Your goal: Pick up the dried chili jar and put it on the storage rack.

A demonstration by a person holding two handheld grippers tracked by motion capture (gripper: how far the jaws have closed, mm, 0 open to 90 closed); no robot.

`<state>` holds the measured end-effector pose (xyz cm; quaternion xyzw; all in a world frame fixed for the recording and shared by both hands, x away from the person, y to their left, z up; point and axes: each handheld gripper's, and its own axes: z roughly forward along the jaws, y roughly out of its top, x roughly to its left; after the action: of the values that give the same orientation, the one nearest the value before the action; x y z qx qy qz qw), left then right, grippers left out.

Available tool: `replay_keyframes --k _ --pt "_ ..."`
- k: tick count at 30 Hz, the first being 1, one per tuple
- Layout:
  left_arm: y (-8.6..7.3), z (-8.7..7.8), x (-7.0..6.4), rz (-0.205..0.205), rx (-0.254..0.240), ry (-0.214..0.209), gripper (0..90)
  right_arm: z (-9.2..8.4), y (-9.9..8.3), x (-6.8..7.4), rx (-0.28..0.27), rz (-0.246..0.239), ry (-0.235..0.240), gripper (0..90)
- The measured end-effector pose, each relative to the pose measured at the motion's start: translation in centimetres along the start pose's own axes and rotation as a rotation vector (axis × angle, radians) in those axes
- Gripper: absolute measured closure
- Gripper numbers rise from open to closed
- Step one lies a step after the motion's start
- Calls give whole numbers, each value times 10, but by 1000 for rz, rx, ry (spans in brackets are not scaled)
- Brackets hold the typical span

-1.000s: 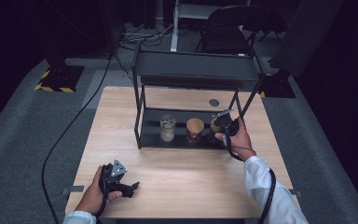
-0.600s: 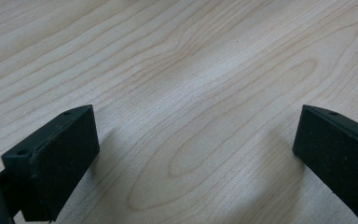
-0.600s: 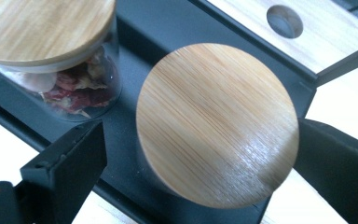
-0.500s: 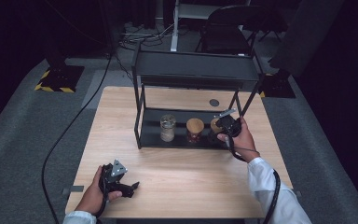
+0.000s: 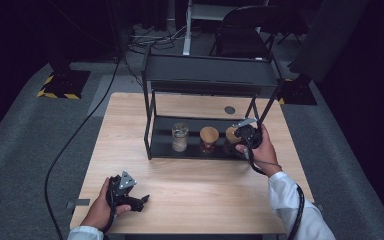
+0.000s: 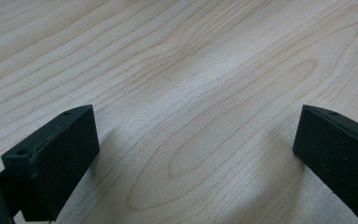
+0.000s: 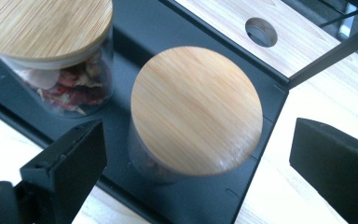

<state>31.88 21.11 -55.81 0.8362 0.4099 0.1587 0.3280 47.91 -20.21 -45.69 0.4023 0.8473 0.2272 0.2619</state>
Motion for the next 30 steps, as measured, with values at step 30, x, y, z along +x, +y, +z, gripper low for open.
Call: replay_keyframes --k 30 --pt "0 0 0 0 0 0 0 -29 -45 19 -117 -23 18 37"
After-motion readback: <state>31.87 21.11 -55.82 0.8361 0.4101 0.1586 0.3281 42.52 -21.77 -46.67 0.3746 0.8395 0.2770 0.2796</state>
